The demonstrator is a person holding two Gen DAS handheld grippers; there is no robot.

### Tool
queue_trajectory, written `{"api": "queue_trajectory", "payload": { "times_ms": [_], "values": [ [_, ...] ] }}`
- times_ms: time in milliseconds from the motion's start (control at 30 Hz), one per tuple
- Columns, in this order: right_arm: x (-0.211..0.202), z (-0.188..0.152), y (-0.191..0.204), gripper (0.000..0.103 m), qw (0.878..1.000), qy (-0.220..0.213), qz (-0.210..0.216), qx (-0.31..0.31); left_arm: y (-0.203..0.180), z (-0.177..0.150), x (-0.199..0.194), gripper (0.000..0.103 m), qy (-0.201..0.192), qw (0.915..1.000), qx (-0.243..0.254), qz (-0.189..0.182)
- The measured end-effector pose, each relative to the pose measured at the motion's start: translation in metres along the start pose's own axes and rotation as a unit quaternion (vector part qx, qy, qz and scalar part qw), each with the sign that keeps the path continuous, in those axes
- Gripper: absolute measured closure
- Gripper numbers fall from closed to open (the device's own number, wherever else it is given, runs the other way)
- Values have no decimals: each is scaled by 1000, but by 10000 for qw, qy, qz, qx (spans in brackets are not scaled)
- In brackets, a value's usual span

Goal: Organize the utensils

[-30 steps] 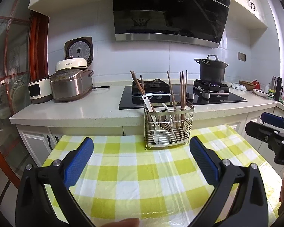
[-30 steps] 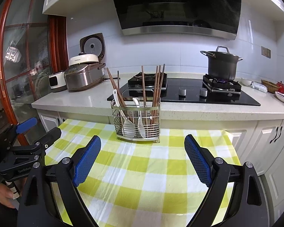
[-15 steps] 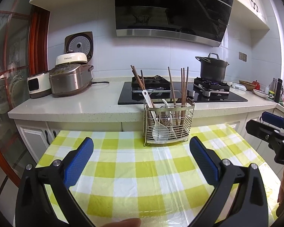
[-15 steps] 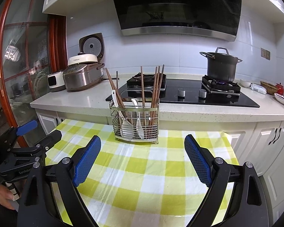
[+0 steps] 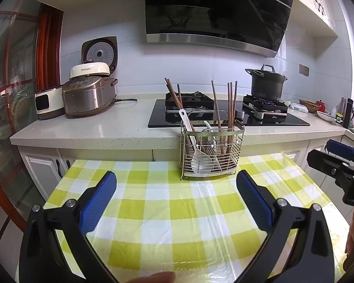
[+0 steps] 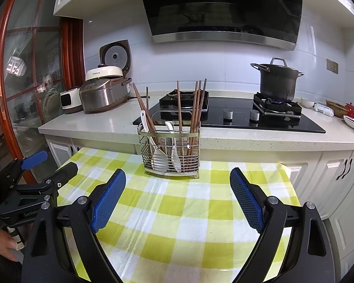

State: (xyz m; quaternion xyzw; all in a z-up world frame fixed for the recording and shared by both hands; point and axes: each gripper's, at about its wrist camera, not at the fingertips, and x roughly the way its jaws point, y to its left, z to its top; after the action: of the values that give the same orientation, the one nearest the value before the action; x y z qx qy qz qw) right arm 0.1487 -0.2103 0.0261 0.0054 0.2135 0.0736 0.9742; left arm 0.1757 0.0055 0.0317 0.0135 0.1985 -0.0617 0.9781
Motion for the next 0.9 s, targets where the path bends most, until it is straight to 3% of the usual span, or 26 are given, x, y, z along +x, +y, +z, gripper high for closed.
{"api": "queue_trajectory", "payload": {
  "times_ms": [533,900],
  "values": [
    [0,-2,1,18,10000,17,-18,11,6,1,-1,5,-39,9996,-149,225],
    [-1,-3,-1,18,10000,19,-14,-4,6,2,-4,5,8,9998,-211,44]
  ]
}}
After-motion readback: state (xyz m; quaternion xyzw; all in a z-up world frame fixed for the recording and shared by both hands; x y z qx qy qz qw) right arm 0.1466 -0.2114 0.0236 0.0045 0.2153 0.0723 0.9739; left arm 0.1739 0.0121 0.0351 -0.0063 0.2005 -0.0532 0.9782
